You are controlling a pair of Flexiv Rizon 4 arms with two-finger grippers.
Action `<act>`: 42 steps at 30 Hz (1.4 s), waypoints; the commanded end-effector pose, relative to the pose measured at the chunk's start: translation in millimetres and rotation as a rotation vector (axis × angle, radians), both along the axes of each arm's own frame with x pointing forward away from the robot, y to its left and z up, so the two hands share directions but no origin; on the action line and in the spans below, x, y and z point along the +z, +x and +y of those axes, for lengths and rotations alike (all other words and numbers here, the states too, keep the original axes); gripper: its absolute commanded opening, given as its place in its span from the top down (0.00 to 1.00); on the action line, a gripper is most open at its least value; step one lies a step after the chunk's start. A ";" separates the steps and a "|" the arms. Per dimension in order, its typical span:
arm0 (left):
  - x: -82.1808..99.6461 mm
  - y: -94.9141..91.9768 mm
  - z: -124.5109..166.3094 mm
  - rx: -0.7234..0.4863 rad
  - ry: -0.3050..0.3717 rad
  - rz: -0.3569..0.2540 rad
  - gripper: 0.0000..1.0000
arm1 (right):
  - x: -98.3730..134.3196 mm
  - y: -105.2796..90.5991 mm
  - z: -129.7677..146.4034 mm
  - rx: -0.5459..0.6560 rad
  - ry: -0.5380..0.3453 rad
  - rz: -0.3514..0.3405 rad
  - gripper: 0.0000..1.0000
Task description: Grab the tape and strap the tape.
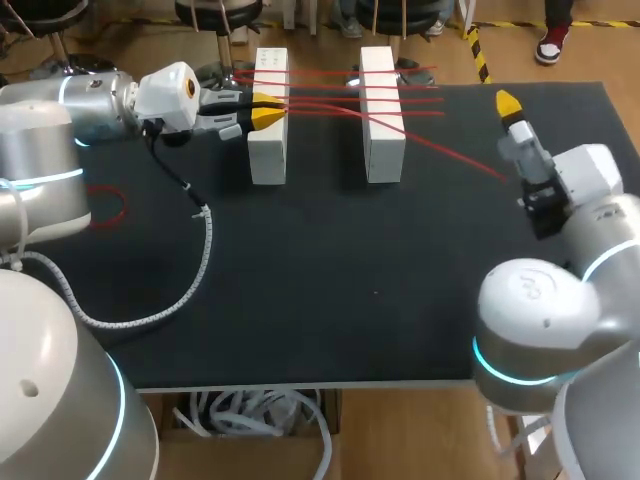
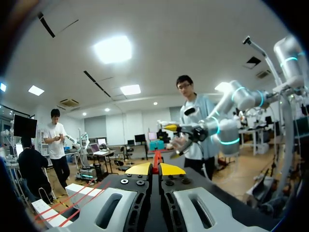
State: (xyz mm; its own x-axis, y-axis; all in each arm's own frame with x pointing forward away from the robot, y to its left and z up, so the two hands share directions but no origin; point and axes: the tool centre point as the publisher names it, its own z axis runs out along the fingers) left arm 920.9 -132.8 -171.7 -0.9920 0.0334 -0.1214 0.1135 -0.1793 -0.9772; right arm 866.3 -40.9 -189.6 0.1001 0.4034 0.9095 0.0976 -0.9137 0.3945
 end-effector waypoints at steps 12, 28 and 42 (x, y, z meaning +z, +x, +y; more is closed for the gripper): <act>-0.9 0.4 0.3 -0.002 -0.001 -0.001 1.00 | -21.6 6.2 19.8 -0.375 0.066 -0.136 0.00; -0.9 0.4 0.3 -0.002 -0.001 -0.001 1.00 | -30.4 7.3 30.0 -0.526 0.224 -0.158 0.00; -0.9 0.4 0.3 -0.002 -0.001 -0.001 1.00 | -41.4 31.1 53.7 -0.606 0.400 -0.026 0.00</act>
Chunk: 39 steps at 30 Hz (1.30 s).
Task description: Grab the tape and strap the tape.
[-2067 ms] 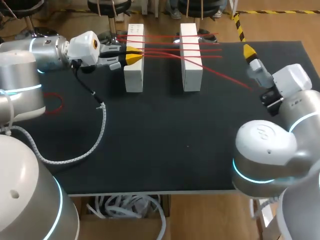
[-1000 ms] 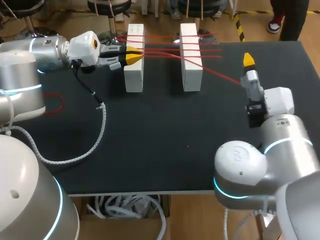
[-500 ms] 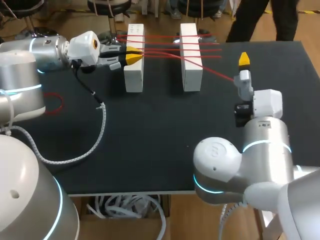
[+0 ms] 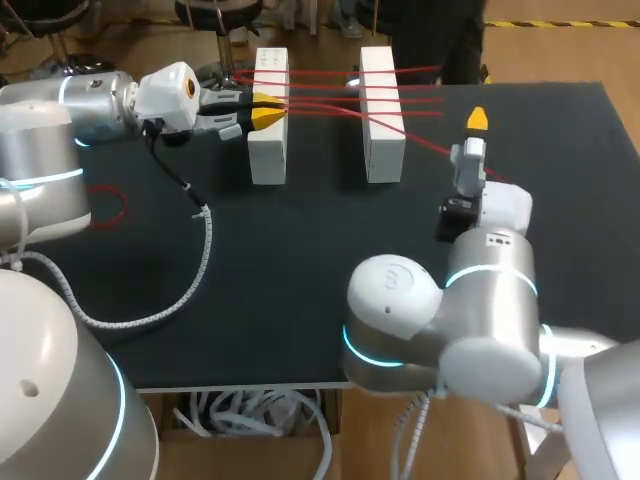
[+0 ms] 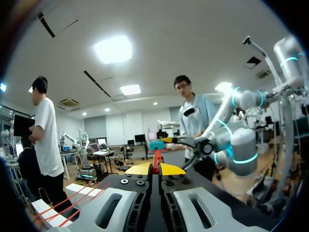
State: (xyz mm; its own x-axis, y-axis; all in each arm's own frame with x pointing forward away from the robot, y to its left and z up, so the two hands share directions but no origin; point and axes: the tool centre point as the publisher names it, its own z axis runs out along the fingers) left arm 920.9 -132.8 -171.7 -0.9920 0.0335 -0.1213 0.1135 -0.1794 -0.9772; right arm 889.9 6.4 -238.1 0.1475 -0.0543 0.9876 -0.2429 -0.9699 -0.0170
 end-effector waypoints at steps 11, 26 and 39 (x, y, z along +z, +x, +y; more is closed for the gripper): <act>-0.8 0.4 0.3 -0.002 -0.001 -0.001 1.00 | 5.7 24.9 -4.3 -0.143 0.048 -0.055 0.00; -0.8 0.4 0.3 -0.002 -0.001 -0.001 1.00 | 15.4 26.9 -19.5 0.058 0.082 -0.099 0.10; -0.8 0.4 0.3 -0.002 -0.001 -0.001 1.00 | 21.1 25.3 -27.6 0.107 0.073 -0.114 0.52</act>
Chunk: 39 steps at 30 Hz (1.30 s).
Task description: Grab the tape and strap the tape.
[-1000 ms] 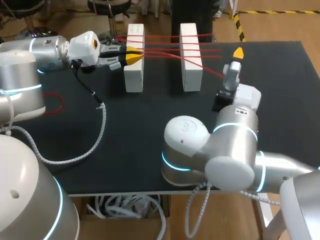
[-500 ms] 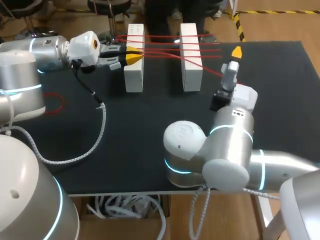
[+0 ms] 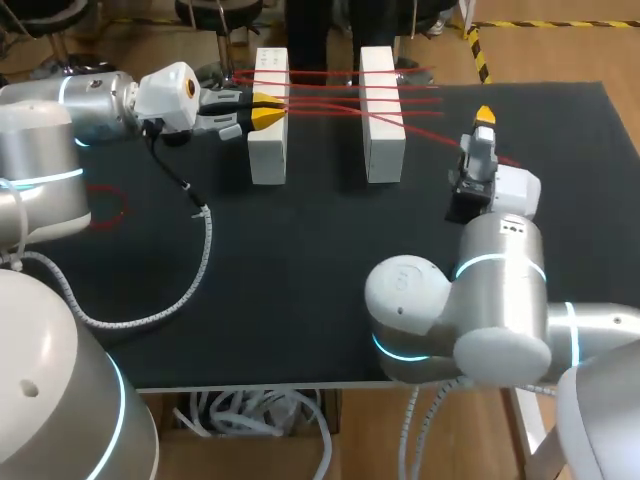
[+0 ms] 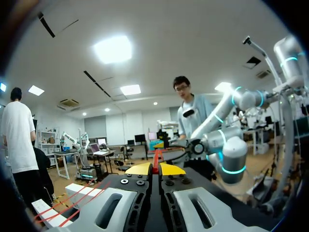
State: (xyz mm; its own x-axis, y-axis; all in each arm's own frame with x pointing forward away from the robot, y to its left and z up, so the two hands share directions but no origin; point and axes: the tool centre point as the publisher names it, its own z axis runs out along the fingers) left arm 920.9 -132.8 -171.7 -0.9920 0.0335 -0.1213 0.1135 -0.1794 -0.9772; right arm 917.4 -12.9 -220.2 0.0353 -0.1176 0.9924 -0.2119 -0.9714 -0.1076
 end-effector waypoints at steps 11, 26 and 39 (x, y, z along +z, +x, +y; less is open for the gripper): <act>-0.8 0.4 0.3 -0.002 -0.001 -0.001 1.00 | 3.9 -11.2 -16.8 0.109 -0.009 0.009 0.45; -0.8 0.4 0.3 -0.002 -0.001 -0.001 1.00 | 5.1 -10.4 -19.2 0.093 -0.011 0.009 0.54; -0.8 0.4 0.3 -0.002 -0.001 -0.001 1.00 | 5.1 -16.9 -18.7 0.103 -0.018 0.012 0.58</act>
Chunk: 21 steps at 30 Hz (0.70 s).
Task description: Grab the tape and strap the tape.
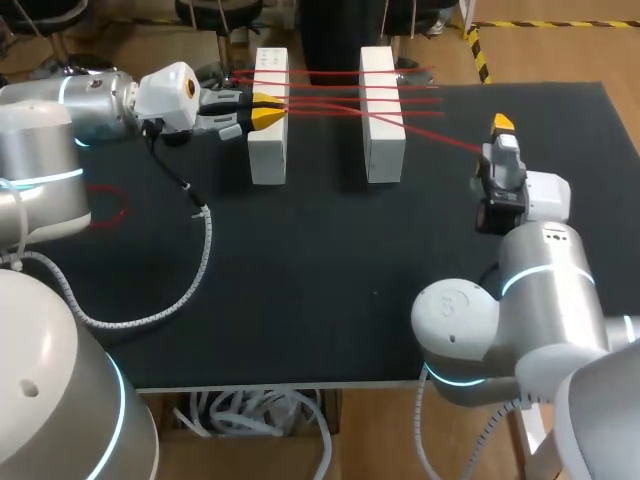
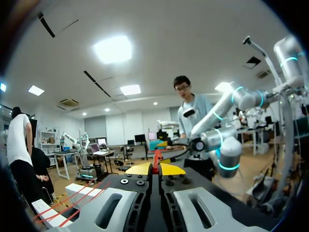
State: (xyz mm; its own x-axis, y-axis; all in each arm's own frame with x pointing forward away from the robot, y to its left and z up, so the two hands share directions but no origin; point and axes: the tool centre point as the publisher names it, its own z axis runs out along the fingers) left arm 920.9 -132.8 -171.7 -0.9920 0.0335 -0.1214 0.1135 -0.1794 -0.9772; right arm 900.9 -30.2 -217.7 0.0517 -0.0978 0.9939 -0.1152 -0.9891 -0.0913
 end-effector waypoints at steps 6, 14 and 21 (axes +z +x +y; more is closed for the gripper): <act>-0.8 0.4 0.3 -0.002 -0.001 -0.001 1.00 | 2.0 -0.2 -0.4 -0.007 -0.015 0.003 0.75; -0.8 0.4 0.3 -0.002 -0.001 -0.001 1.00 | -0.4 2.3 2.3 -0.038 -0.141 0.013 1.00; -0.8 0.4 0.3 -0.002 -0.001 -0.001 1.00 | 5.1 -1.0 4.4 -0.019 -0.318 0.007 1.00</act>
State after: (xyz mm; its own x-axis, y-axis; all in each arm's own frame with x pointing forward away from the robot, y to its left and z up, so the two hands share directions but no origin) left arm 921.0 -132.9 -171.7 -0.9920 0.0335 -0.1213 0.1135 -0.1794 -0.9772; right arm 900.9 -28.2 -218.3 0.0536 0.1932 0.9797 -0.1302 -0.9714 0.1987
